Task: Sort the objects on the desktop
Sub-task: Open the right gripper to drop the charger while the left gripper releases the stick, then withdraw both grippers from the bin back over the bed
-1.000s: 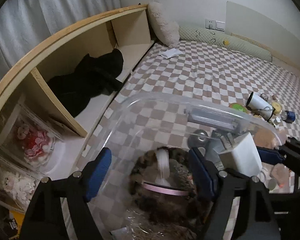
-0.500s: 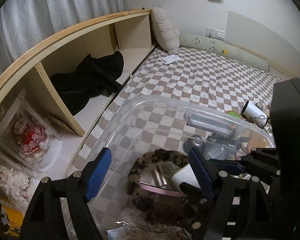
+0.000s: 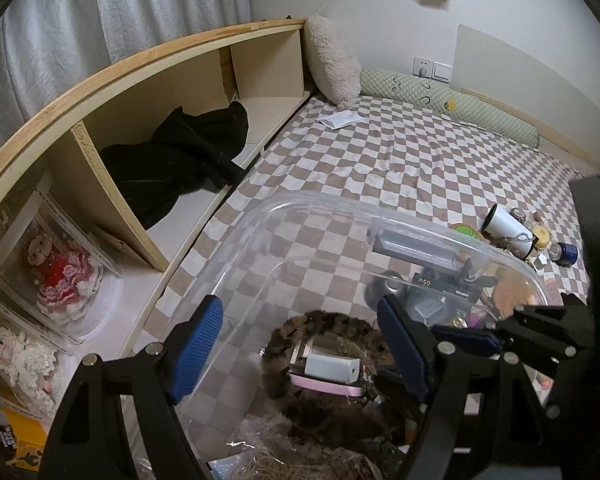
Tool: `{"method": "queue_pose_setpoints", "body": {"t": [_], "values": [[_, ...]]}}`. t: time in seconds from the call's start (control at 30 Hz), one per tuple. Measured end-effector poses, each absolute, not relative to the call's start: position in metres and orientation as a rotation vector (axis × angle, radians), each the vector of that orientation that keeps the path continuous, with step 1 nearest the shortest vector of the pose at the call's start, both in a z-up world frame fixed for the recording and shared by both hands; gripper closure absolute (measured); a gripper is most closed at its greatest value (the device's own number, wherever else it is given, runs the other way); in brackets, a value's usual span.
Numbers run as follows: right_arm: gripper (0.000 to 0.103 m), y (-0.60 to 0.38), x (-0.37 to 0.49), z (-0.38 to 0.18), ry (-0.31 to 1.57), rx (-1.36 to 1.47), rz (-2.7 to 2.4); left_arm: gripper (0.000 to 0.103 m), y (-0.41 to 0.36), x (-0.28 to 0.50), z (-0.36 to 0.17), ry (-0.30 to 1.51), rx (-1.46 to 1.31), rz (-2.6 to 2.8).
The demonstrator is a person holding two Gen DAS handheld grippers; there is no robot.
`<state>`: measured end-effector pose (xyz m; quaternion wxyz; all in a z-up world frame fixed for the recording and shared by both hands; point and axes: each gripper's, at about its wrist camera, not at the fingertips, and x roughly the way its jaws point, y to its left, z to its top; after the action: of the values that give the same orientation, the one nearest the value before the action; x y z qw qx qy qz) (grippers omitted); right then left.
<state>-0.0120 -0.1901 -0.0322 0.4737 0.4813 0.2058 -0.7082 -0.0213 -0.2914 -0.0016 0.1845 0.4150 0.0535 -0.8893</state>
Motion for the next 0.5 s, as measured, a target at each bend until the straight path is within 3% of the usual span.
{"method": "queue_pose_setpoints", "body": {"t": [0.07, 0.1, 0.17, 0.3, 0.5], "values": [[0.054, -0.185, -0.008, -0.031, 0.534, 1.151, -1.752, 0.023, -0.291, -0.021, -0.001, 0.151, 1.167, -2.507], [0.034, -0.182, -0.006, -0.03, 0.549, 1.137, -1.762, 0.023, -0.291, -0.02, -0.001, 0.151, 1.165, -2.507], [0.008, -0.177, -0.004, -0.028, 0.553, 1.115, -1.785, 0.023, -0.29, -0.019, -0.001, 0.144, 1.164, -2.505], [0.007, -0.16, 0.001, -0.018, 0.546, 1.086, -1.815, 0.002, -0.285, -0.016, 0.002, 0.111, 1.147, -2.502], [0.006, -0.131, 0.01, -0.005, 0.534, 1.056, -1.83, 0.002, -0.276, -0.006, 0.011, 0.057, 1.104, -2.492]]}}
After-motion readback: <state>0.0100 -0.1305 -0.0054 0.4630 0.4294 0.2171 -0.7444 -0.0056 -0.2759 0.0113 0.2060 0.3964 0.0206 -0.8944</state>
